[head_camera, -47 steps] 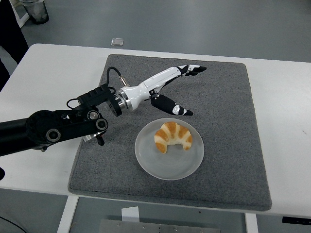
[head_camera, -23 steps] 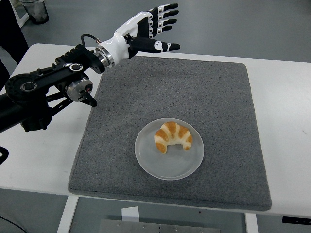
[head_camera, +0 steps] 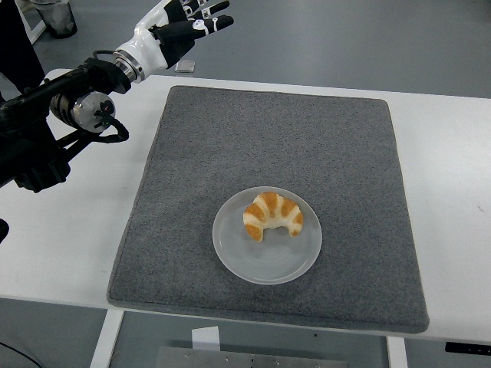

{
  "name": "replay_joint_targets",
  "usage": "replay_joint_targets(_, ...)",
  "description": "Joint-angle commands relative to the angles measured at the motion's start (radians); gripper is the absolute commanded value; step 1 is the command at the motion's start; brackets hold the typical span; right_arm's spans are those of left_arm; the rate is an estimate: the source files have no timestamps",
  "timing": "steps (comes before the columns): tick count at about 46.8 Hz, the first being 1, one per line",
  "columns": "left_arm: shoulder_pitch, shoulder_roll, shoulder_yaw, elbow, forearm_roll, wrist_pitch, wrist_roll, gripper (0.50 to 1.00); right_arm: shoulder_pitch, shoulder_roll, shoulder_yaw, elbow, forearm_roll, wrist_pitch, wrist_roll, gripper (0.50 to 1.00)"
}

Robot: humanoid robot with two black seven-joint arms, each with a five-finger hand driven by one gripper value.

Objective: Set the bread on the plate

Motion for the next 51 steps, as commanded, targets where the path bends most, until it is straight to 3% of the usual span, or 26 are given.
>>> replay_joint_targets(1, 0.002, 0.001, 0.002, 0.034, -0.059, -0.031, 0.023, 0.992, 0.0, 0.0, 0.0, 0.0, 0.0, 0.0, 0.0, 0.952)
replay_joint_targets(16, 0.043, -0.003, 0.002, 0.126, -0.103, -0.099, 0.034, 0.992, 0.0, 0.0, 0.0, 0.0, 0.0, 0.0, 0.0, 0.952)
replay_joint_targets(28, 0.058, -0.017, 0.002, 0.21, -0.094, -0.208, 0.011, 0.994, 0.0, 0.0, 0.0, 0.0, 0.0, 0.0, 0.0, 0.952)
replay_joint_targets(39, 0.077, -0.048, 0.012, 0.278, -0.074, -0.217, -0.095, 0.996, 0.0, 0.0, 0.0, 0.0, 0.0, 0.0, 0.0, 0.952)
replay_joint_targets(51, 0.092, -0.092, 0.015, 0.298, -0.065, -0.218, -0.106, 0.999, 0.0, 0.0, 0.0, 0.0, 0.0, -0.002, 0.0, 0.952)
